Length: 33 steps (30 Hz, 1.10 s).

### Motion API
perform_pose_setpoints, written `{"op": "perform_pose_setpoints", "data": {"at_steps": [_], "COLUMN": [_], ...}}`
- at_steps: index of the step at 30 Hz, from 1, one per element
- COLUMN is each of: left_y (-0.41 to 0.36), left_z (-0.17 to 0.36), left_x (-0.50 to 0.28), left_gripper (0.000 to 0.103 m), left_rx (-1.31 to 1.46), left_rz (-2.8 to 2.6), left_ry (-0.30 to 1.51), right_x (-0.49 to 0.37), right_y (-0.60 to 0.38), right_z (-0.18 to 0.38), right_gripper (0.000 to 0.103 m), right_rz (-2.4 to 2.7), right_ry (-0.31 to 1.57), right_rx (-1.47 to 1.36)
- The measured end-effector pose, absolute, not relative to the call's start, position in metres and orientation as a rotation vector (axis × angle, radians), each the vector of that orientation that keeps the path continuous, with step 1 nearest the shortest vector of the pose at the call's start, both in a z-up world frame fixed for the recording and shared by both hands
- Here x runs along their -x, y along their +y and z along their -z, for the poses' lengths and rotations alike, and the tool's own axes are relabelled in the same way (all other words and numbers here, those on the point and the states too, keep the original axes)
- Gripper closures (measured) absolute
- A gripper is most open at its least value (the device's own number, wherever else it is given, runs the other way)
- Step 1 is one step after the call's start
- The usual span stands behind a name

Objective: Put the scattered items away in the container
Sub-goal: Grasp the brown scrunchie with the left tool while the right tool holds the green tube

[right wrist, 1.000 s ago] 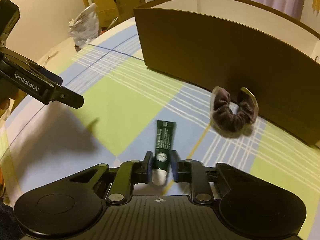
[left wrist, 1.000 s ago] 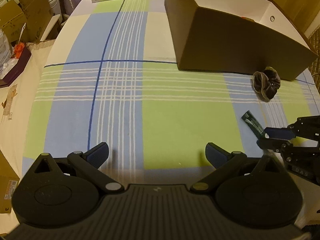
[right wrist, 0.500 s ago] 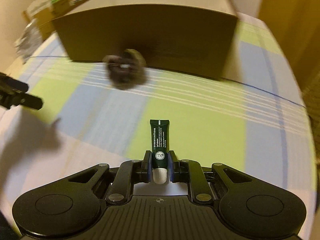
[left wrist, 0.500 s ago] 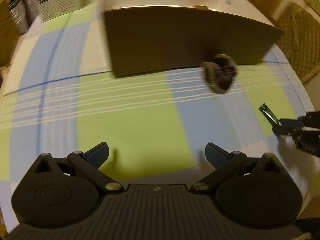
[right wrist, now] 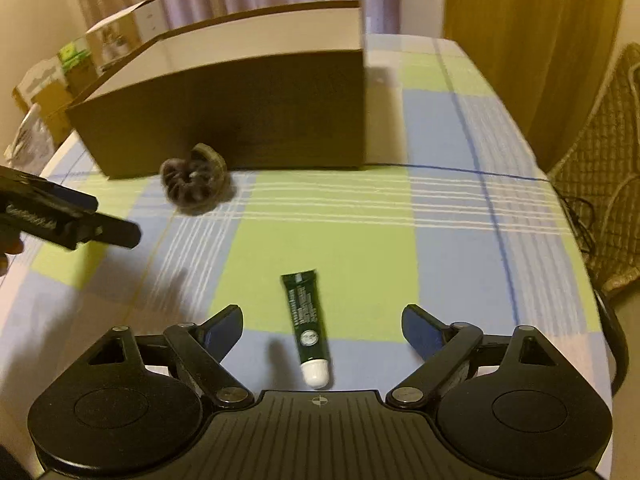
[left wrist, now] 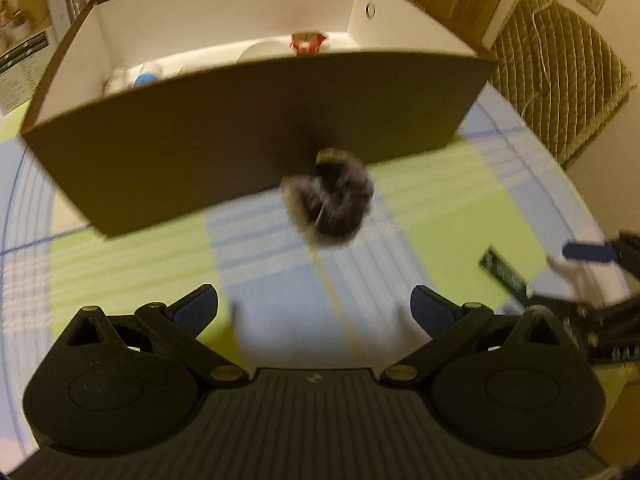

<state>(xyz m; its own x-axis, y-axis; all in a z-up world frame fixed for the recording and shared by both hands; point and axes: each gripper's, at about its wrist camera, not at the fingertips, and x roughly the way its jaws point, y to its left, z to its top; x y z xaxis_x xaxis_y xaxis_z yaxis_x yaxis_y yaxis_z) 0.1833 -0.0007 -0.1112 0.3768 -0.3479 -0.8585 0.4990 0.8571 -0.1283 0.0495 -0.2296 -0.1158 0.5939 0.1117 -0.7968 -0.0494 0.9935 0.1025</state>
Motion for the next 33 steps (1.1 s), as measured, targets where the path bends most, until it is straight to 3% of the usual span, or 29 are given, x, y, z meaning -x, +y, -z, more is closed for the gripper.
{"op": "perform_pose_setpoints", "data": {"at_steps": [8,13,18,23,29,31,33], "left_y": [-0.031,-0.048,-0.050,-0.029,-0.001,0.004,0.007], "left_z": [0.126,0.135,0.146,0.139,0.127,0.125,0.126], "left_x": [-0.224,-0.234,-0.228,-0.213,-0.172,-0.156,-0.145], "left_gripper": [0.003,0.013,0.055,0.072,0.072,0.067,0.045], "left_rx": [-0.168,-0.210,-0.290,-0.287,-0.284,-0.282,-0.280], "left_rz": [0.500,0.501,0.544,0.600,0.645,0.652,0.656], "left_ry": [1.013,0.999,1.000,1.004,1.093,1.129,1.154], "right_x": [-0.040,-0.035,-0.034,-0.037,-0.040,-0.040,-0.041], "right_y": [-0.255,-0.262,-0.261,-0.257,-0.258,-0.258,-0.258], "right_z": [0.112,0.117,0.120,0.120,0.125,0.126,0.127], "right_gripper": [0.011,0.011,0.011,0.011,0.011,0.011,0.011], "right_rz": [-0.019,0.025,0.035,0.021,0.005,0.000,-0.010], "right_ry": [0.936,0.956,0.962,0.976,1.004,1.012,1.021], "right_rx": [-0.169,-0.189,-0.196,-0.196,-0.186,-0.183,-0.178]}}
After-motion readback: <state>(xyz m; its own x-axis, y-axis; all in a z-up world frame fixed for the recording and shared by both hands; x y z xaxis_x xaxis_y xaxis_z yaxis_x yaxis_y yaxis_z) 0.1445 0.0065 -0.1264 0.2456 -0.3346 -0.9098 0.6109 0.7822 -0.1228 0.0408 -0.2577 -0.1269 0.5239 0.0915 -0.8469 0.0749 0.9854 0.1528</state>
